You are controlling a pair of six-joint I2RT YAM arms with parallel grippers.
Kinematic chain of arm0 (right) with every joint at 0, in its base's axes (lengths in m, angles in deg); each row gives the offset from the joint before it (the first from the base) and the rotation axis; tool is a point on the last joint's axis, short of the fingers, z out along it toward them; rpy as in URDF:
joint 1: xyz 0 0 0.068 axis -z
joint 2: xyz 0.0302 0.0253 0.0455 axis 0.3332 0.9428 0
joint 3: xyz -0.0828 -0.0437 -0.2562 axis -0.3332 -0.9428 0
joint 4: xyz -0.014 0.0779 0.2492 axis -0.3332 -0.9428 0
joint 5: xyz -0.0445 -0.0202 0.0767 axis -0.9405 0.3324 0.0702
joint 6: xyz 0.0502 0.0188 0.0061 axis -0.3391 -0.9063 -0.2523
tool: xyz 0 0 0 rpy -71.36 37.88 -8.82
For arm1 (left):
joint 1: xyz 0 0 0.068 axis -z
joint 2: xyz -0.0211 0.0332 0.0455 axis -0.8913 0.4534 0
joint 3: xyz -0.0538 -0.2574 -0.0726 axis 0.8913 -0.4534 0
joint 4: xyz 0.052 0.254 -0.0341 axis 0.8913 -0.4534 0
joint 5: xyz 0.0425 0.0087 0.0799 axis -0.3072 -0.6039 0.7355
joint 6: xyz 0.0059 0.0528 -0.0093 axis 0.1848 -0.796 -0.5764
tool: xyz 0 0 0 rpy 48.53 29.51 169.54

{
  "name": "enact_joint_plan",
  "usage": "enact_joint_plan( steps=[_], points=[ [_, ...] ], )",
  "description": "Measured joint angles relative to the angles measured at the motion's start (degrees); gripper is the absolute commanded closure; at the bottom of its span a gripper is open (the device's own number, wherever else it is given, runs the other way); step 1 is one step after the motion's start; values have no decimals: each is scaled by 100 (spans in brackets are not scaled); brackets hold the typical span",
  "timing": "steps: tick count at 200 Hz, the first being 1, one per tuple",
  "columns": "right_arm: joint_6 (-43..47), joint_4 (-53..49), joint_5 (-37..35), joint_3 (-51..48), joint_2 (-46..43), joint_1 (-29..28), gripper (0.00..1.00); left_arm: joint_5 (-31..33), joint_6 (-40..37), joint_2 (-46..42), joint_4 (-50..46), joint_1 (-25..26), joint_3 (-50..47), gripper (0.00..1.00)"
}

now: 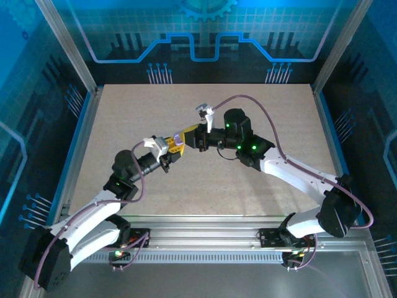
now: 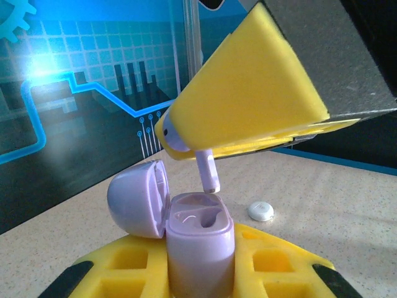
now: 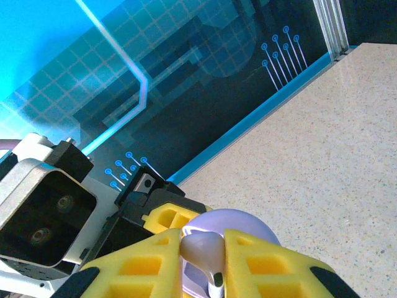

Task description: Insert the wireless bluetooth earbuds into the charging case

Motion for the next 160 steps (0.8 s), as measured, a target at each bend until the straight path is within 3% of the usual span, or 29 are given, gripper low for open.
enact_joint_plan(
  steps=[160],
  points=[
    [-83,162,90,0,116,-79,79,105,0,-59,-4,7,-17,82]
  ],
)
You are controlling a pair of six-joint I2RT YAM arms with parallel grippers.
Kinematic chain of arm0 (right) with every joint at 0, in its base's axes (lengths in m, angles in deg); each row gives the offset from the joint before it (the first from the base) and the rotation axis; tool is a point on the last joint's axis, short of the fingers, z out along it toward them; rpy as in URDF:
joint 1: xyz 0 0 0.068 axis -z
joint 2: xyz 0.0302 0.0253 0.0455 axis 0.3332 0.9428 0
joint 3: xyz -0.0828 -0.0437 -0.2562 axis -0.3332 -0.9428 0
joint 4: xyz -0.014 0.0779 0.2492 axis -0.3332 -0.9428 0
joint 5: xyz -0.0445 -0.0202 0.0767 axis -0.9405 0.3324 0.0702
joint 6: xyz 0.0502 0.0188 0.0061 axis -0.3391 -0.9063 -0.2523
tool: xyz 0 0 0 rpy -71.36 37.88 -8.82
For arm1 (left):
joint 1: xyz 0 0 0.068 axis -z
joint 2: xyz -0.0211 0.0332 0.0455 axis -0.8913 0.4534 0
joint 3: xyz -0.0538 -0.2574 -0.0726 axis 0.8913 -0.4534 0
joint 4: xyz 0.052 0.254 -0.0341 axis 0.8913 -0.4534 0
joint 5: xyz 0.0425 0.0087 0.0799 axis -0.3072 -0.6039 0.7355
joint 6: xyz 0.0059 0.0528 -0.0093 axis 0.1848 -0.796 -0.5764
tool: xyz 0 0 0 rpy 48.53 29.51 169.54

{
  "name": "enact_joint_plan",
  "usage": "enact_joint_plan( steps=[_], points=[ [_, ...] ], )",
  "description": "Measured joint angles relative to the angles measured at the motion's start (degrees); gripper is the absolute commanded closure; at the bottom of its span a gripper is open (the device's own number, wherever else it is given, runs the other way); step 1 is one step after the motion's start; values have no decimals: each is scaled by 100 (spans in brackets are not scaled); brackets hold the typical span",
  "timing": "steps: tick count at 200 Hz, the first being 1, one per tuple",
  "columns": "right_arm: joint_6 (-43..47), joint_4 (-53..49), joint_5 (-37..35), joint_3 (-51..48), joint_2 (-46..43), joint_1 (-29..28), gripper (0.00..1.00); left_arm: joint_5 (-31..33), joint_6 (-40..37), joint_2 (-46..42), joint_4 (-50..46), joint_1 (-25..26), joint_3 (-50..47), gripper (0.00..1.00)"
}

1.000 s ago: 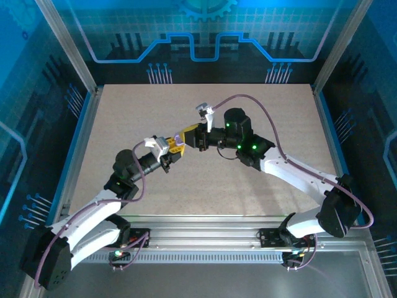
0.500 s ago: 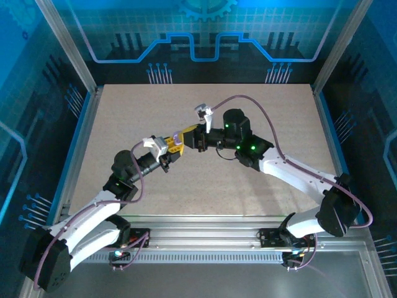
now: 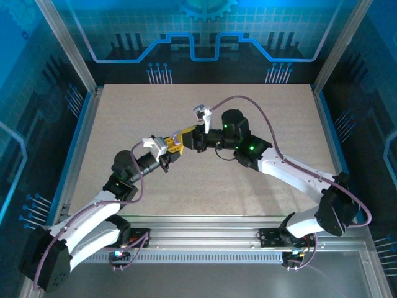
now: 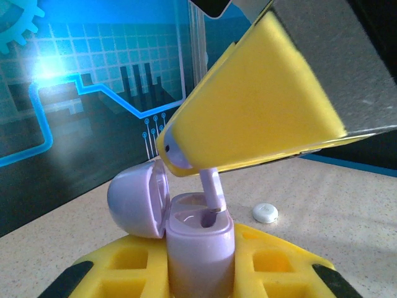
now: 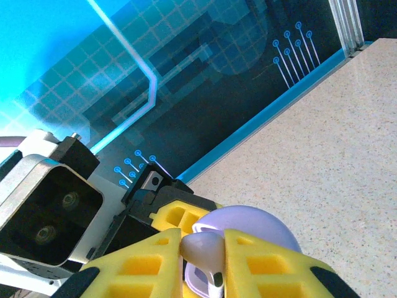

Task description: Insert the wireless bluetooth earbuds into the charging case

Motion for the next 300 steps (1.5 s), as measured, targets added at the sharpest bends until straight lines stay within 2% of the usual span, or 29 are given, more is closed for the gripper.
enact_joint_plan(
  steps=[143,198,300],
  points=[
    [28,-94,-142,48,149,-79,77,133,7,-11,-57,0,-22,82],
    [107,-433,-623,146,153,-249,78,195,20,-13,-160,11,-22,82],
    [85,-555,-743,247,153,-323,70,284,17,-72,-181,20,-24,82]
  ],
)
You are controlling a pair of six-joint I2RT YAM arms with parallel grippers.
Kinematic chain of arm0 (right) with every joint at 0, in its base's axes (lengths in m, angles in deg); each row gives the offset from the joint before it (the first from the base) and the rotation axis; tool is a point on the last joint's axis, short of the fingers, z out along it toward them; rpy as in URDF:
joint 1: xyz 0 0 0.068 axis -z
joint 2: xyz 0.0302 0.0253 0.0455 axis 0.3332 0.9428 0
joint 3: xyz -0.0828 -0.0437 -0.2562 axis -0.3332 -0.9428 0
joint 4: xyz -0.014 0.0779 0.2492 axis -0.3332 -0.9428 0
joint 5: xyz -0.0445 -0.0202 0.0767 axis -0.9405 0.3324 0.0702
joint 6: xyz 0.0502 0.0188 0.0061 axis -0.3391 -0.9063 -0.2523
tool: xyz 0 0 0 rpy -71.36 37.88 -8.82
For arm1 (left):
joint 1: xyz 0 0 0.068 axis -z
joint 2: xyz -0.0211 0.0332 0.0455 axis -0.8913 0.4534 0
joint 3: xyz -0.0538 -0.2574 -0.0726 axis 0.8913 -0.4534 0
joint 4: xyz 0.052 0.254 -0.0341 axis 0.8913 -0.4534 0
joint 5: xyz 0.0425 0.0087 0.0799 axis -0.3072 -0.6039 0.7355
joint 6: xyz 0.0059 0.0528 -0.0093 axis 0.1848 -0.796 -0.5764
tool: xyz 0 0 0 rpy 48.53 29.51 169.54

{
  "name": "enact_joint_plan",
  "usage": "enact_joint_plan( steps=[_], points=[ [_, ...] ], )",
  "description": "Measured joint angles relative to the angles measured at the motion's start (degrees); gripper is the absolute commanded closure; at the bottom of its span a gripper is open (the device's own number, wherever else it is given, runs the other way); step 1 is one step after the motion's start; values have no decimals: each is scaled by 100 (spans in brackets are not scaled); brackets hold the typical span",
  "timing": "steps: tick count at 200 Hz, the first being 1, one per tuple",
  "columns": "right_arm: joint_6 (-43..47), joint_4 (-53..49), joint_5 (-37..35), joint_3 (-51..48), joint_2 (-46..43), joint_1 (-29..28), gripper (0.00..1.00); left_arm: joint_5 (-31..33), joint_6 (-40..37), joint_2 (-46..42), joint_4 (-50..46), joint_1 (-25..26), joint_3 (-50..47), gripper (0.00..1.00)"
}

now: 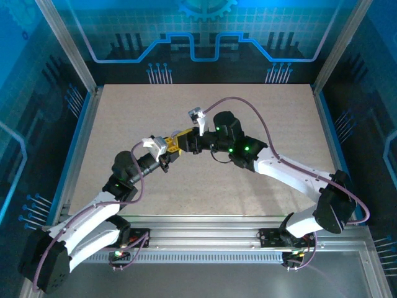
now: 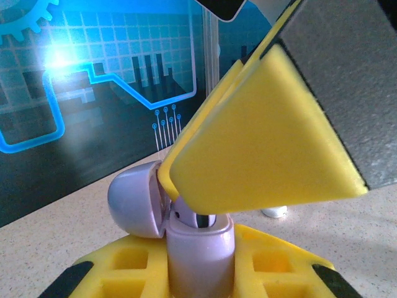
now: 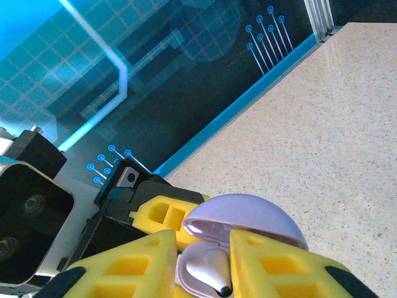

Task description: Insert the wireless bluetooth earbuds into the charging case

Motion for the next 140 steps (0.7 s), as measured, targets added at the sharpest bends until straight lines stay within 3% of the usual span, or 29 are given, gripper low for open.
enact_joint_plan(
  steps=[140],
  points=[
    [44,-275,-4,4,-264,-4,69,42,0,-111,15,7,-9,82]
  ],
)
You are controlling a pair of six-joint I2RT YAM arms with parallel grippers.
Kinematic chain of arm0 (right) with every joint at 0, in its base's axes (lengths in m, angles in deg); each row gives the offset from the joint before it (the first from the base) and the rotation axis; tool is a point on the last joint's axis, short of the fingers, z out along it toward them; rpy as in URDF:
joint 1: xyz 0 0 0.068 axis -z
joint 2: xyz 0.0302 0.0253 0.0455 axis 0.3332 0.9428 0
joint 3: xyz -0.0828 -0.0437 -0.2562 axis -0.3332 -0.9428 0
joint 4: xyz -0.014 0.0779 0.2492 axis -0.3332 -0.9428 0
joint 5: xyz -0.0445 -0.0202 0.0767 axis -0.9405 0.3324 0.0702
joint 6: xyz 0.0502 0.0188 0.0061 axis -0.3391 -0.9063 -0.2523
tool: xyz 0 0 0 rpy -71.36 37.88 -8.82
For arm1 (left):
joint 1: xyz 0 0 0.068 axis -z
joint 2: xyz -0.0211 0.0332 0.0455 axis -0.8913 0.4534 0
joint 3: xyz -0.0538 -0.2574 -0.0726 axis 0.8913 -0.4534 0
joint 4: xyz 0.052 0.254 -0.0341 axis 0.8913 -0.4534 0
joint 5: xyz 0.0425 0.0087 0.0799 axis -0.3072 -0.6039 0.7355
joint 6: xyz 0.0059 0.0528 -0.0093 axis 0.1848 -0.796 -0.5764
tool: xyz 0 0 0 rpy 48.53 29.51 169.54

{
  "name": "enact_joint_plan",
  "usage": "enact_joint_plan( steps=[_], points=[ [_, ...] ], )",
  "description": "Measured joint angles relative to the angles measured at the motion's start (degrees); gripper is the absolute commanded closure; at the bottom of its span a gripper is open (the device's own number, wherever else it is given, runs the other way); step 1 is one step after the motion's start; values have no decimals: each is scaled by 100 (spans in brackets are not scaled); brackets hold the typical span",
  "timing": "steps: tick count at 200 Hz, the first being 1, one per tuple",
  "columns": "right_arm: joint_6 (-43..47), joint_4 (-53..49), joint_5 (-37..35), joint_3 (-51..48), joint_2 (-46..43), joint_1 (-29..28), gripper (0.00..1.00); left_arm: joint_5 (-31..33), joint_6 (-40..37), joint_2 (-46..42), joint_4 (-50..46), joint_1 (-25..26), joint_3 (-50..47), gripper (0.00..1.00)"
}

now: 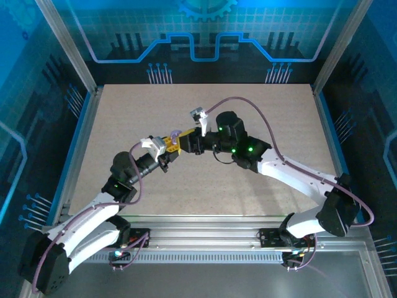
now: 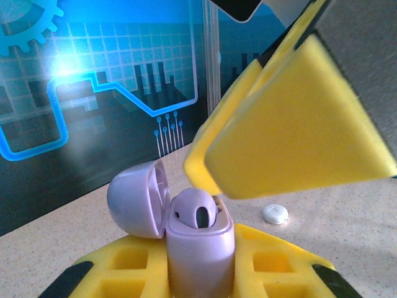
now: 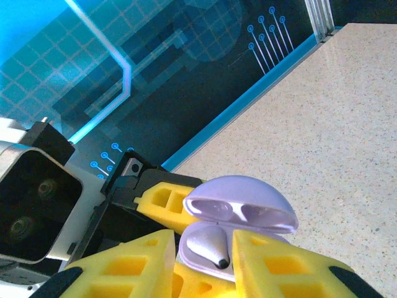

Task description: Insert the wireless bluetooth earbuds into the charging case

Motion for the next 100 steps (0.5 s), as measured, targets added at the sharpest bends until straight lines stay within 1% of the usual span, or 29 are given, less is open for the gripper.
enact_joint_plan(
  steps=[61,81,100],
  points=[
    [275,-538,-20,164,-411,48,69,92,2,-9,-4,0,0,82],
    [380,-940,-149,378,-452,142,69,129,2,-42,-7,0,0,82],
    [470,-1526,-310,710,-433,295,70,157,0,-94,-9,0,0,82]
  ],
)
